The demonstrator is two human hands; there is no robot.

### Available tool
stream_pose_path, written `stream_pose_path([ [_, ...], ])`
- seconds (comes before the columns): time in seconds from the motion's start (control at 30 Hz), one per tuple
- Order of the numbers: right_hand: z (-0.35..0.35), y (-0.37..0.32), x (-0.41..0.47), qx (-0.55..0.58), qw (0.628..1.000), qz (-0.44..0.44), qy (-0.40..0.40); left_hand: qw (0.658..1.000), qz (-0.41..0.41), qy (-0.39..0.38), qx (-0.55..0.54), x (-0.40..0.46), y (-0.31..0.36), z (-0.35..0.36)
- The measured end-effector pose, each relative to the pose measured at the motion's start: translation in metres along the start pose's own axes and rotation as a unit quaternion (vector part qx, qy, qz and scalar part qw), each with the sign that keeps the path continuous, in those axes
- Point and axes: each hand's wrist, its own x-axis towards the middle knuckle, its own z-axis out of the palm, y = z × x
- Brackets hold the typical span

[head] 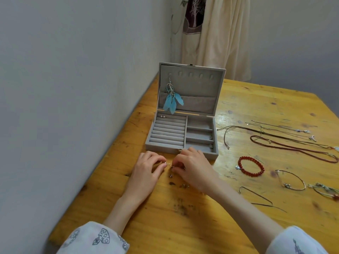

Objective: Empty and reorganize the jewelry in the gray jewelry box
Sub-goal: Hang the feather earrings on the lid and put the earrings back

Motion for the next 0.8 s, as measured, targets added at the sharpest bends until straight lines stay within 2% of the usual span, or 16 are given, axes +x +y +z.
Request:
stream_pose_path([
  [0.1, -0.006, 0.003, 0.0, 0.094, 0.995, 0.028, 0.009, 0.999, -0.01, 0.003, -0.031, -0.001, 0.001, -0.004],
  [0.2, -0.018, 0.011, 0.008, 0.214, 0.973, 0.078, 0.039, 0.997, -0.031, 0.026, -0.073, 0.004, 0.005, -0.009],
  [0.4, -0.035, 0.031, 0.044, 0.327, 0.932, 0.123, 0.094, 0.995, 0.014, 0.082, -0.06, 0.053, 0.016, -0.019],
  [0.53, -0.038, 0.046, 0.081, 0.315, 0.93, 0.148, 0.119, 0.996, 0.052, 0.071, 0.032, 0.1, 0.007, -0.016],
  [0.67, -0.03, 0.059, 0.117, 0.265, 0.944, 0.171, 0.098, 0.99, 0.072, 0.039, 0.112, 0.137, 0.002, 0.001],
  [0.8, -0.024, 0.068, 0.138, 0.218, 0.954, 0.18, 0.097, 0.979, 0.079, 0.06, 0.18, 0.155, -0.003, 0.013],
])
